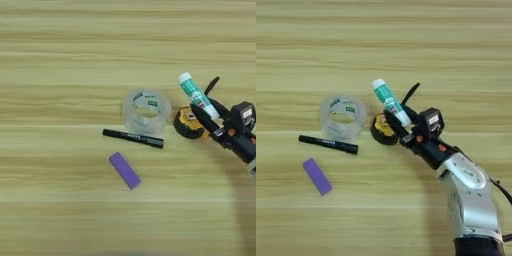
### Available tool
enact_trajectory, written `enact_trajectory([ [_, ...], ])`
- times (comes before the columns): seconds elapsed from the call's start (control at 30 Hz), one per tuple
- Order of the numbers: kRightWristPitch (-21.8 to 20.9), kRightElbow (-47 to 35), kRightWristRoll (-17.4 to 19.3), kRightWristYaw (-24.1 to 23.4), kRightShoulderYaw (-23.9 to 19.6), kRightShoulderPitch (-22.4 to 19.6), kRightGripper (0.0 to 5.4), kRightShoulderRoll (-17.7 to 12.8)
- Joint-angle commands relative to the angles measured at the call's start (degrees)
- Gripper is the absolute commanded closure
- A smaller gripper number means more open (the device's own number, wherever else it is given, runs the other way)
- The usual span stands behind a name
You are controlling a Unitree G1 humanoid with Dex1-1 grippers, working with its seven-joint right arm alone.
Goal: Move the objects on the table
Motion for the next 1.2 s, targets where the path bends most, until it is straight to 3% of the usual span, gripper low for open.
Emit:
enact_trajectory([
  [0.03, -4.2, 1.63, -3.16, -3.9, -2.17, -5.07, 3.71, -2.47],
  [0.4, -7.98, 3.58, -5.43, -6.5, -3.27, -7.03, 3.71, -2.69],
  [0.63, -7.7, -3.74, -6.24, -3.91, 0.68, -5.63, 3.71, -2.23],
  [0.8, -4.93, -7.27, -7.62, -2.66, 4.19, -6.68, 3.71, -2.26],
  [1.0, -3.64, -14.3, -6.89, 0.61, 10.95, -2.37, 3.71, 0.29],
  [1.2, -2.32, -20.58, -5.32, 6.25, 16.76, 3.36, 3.71, -0.1],
])
